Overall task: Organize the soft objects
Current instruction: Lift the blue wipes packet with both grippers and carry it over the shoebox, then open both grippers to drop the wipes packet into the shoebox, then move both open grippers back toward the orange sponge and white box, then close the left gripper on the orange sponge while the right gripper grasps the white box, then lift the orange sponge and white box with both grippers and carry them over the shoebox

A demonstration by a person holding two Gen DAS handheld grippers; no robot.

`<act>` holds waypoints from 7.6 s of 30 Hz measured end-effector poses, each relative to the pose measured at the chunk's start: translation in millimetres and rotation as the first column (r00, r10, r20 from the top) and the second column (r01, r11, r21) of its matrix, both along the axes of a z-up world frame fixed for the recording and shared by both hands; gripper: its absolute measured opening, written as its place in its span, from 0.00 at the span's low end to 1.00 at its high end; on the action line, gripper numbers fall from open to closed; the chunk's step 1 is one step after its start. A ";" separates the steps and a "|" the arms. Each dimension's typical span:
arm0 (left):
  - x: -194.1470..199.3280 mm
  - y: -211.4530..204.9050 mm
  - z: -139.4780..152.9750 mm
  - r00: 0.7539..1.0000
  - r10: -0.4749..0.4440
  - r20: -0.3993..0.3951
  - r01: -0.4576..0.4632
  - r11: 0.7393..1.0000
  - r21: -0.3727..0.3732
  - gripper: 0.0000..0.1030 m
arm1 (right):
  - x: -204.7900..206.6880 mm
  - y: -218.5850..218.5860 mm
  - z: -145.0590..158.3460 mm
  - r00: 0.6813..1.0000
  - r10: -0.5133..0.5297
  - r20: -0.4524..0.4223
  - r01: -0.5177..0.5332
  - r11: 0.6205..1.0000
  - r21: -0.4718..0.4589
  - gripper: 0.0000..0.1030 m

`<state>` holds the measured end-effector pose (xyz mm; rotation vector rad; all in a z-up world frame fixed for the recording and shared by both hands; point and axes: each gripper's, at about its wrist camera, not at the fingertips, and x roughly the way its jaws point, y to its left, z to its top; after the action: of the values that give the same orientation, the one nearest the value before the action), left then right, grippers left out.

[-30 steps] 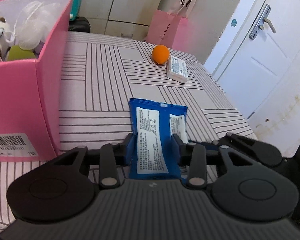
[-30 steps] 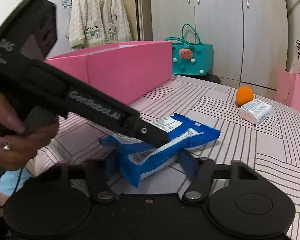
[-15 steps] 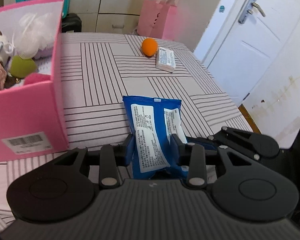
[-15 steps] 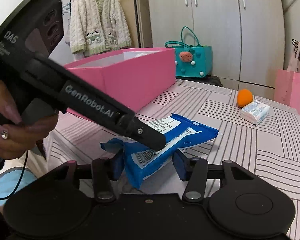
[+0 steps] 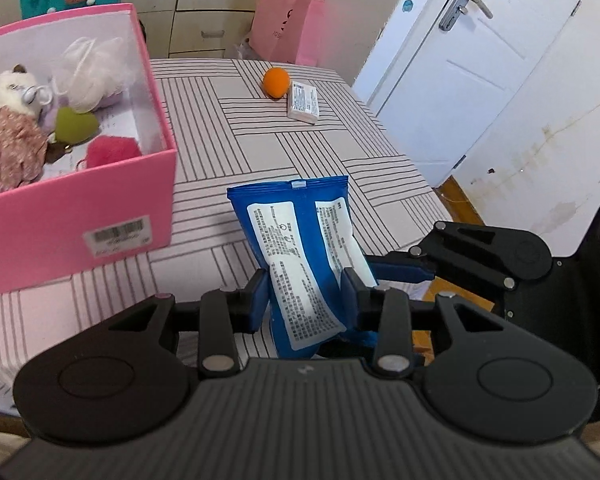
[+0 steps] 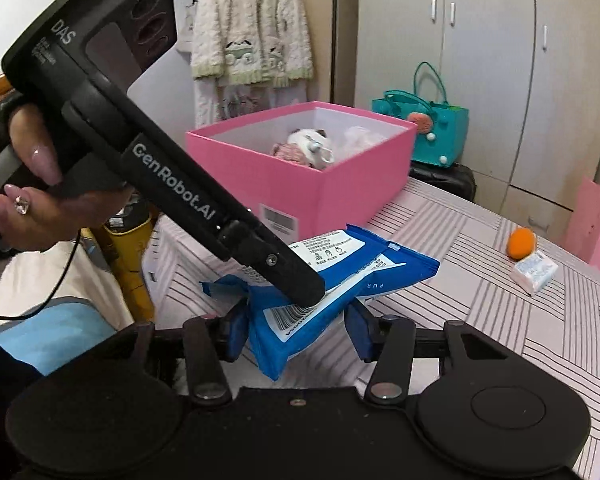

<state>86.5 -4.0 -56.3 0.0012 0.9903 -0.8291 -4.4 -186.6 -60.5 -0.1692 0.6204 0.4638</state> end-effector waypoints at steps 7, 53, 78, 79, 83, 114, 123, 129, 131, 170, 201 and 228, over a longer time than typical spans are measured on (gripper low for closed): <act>-10.3 32.4 22.6 1.000 0.017 -0.007 -0.017 1.000 -0.011 0.37 | -0.1 21.5 25.3 0.997 0.070 -0.031 -0.070 0.998 0.004 0.54; 149.8 104.1 7.6 0.885 0.397 0.245 -0.404 0.914 -0.021 0.39 | 249.6 83.2 9.5 0.944 0.277 -0.182 -0.253 0.957 0.145 0.55; 54.7 88.4 65.1 0.857 0.274 0.437 -0.316 0.949 0.023 0.45 | 165.1 26.4 67.3 0.986 0.163 -0.040 -0.158 0.982 0.107 0.59; 48.0 85.7 67.9 0.856 0.263 0.445 -0.306 0.952 0.027 0.46 | 157.7 24.3 70.9 0.986 0.165 -0.032 -0.161 0.981 0.103 0.59; 25.2 76.7 76.6 0.878 0.208 0.432 -0.246 0.969 0.033 0.47 | 126.8 13.7 81.9 0.985 0.170 -0.021 -0.167 0.981 0.098 0.59; -1.7 -68.4 21.2 0.959 -0.176 0.221 0.134 0.972 0.194 0.51 | 45.5 -117.2 10.3 0.989 -0.070 -0.129 0.077 0.996 0.052 0.68; 27.6 -92.0 14.6 0.960 -0.124 0.250 0.098 0.989 0.114 0.61 | 73.9 -145.6 -25.2 0.977 -0.175 -0.123 0.183 0.981 0.061 0.73; 55.9 -107.9 9.8 0.970 -0.085 0.230 0.080 0.996 0.031 0.68 | 95.5 -157.3 -44.8 0.980 -0.195 -0.032 0.197 0.977 0.077 0.78; 66.0 -108.5 13.6 0.978 -0.073 0.197 0.081 0.996 -0.035 0.75 | 102.5 -159.1 -52.4 0.978 -0.207 -0.001 0.207 0.976 0.069 0.78; 212.1 -219.6 -75.1 0.926 0.347 0.152 -0.343 0.938 -0.048 0.65 | 188.8 -181.6 -79.4 0.930 -0.368 -0.007 0.368 0.930 -0.020 0.85; 218.1 -212.2 -84.6 0.936 0.335 0.109 -0.326 0.940 -0.099 0.34 | 209.4 -203.6 -86.1 0.927 -0.372 -0.042 0.373 0.927 0.032 0.45; 95.7 -120.7 -76.1 0.977 0.211 -0.013 -0.209 0.957 -0.200 0.35 | 102.0 -191.8 -71.9 0.797 -0.601 -0.058 0.590 0.754 0.287 0.44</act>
<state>182.2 -124.7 -132.4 -0.2695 0.8786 -0.7286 97.6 -378.4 -132.4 0.3047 0.5250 -0.0797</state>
